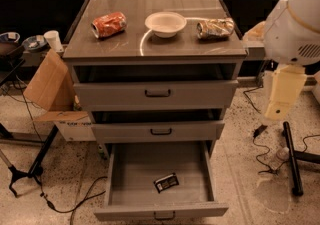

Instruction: Pick rxbar chocolate from bottom drawer and place on counter

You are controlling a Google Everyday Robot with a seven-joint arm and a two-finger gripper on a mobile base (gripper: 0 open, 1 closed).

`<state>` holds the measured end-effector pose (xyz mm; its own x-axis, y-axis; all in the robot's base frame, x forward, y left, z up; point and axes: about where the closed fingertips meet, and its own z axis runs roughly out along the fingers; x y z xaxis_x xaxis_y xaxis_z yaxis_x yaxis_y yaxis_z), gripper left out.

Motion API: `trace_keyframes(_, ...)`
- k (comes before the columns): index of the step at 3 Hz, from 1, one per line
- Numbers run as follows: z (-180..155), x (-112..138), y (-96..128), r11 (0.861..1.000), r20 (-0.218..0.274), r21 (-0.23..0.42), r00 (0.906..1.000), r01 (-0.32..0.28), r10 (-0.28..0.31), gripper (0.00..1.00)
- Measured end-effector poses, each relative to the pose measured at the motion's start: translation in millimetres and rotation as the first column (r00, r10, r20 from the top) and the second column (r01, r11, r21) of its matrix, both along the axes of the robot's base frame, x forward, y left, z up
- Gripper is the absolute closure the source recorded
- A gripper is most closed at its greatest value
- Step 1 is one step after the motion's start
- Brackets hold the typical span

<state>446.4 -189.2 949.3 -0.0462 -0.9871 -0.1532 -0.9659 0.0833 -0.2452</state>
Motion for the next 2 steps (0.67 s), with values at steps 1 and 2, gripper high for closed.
trace_keyframes(1,-48.2,4.7,25.6,0.960,-0.064,-0.104,0.9648,-0.261,0.255,0.00)
trace_keyframes(2,-98.5,-0.3,41.5,0.832,-0.150,-0.218,0.8598,-0.510,0.488,0.00)
